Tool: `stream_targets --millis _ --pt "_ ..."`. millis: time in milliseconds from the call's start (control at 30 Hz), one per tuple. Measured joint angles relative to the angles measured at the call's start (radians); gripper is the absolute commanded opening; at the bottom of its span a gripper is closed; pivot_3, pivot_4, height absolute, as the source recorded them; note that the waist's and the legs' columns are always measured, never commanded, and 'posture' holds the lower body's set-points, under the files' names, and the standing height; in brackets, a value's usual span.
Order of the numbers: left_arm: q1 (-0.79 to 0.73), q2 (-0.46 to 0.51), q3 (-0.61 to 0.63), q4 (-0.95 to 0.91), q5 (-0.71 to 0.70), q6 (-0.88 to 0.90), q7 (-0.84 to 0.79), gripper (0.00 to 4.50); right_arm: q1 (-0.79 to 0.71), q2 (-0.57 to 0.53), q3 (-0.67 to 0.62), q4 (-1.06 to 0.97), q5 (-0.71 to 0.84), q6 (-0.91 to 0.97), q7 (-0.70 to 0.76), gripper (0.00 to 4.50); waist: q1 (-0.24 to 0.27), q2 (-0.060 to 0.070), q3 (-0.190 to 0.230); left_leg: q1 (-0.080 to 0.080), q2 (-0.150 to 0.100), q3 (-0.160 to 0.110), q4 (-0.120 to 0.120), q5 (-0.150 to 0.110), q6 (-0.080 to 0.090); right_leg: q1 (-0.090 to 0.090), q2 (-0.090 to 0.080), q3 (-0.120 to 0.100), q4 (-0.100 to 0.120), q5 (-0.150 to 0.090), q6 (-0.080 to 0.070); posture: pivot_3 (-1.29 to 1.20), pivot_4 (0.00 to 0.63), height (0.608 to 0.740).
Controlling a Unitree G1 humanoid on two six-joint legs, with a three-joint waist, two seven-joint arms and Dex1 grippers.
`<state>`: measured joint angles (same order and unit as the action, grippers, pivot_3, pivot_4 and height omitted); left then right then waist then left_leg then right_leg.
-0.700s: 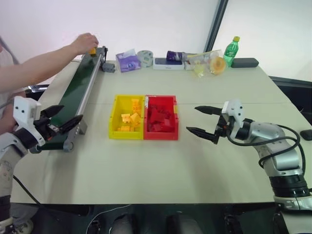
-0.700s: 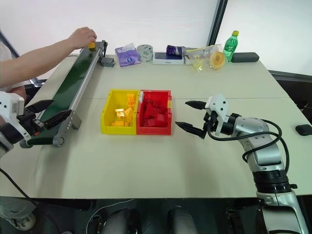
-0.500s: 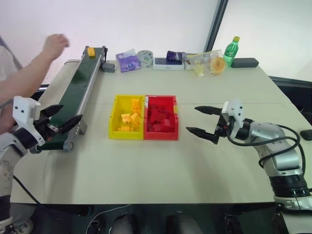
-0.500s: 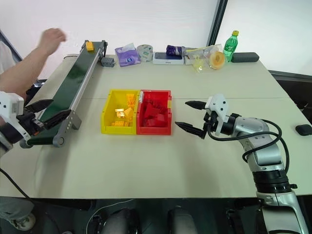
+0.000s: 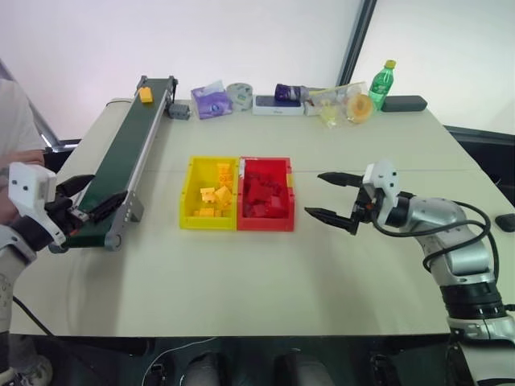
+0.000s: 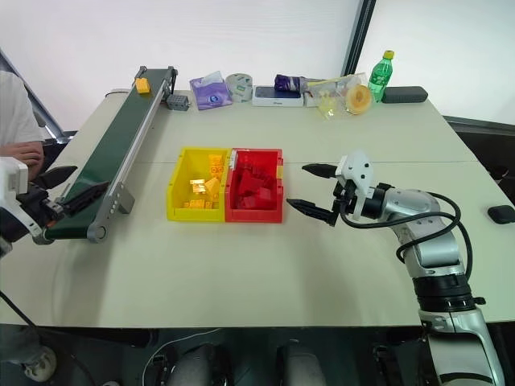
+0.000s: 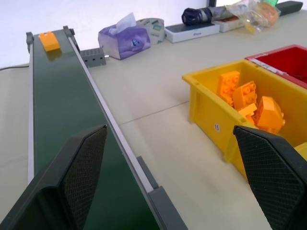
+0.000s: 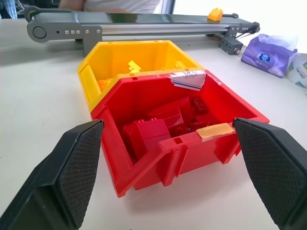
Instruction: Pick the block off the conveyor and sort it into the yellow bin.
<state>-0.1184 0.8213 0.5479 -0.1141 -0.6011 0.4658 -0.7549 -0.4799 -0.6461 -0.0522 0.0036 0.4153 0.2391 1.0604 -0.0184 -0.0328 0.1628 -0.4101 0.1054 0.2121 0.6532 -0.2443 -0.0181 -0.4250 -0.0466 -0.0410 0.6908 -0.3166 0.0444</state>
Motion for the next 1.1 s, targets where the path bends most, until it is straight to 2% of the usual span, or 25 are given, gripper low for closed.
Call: stream_targets --millis 400,633,733,1100 --pt "-0.017 -0.021 0.028 -0.009 -0.008 -0.020 0.066 4.43 -0.013 0.016 0.010 0.007 -0.002 -0.003 0.007 4.50 0.000 0.000 0.000 0.000 0.000 0.000 0.000 0.000 0.000 0.000 0.000 0.000 0.000 0.000 0.000 0.00 0.150 0.740" --pt "-0.132 -0.102 -0.026 -0.012 0.134 -0.016 0.333 4.43 -0.028 0.040 0.029 0.007 -0.001 -0.003 0.007 4.50 0.003 0.000 0.000 0.000 -0.001 0.000 0.000 0.000 0.000 0.000 0.000 0.000 0.000 0.000 0.000 0.00 0.150 0.740" --pt "-0.190 -0.171 -0.026 -0.015 0.157 0.029 0.465 4.43 -0.031 0.042 0.036 0.006 -0.001 -0.003 0.006 4.50 0.003 0.000 0.000 0.000 -0.001 0.000 0.000 0.000 0.000 0.000 0.000 0.000 0.000 0.000 0.000 0.00 0.150 0.740" --pt "-0.279 -0.279 -0.069 -0.061 0.181 0.203 0.705 4.43 -0.033 0.054 0.038 0.006 -0.002 -0.003 0.003 4.50 0.003 0.000 0.000 0.000 -0.001 0.000 0.000 0.000 0.000 0.000 0.000 0.000 0.000 0.000 0.000 0.00 0.150 0.740"
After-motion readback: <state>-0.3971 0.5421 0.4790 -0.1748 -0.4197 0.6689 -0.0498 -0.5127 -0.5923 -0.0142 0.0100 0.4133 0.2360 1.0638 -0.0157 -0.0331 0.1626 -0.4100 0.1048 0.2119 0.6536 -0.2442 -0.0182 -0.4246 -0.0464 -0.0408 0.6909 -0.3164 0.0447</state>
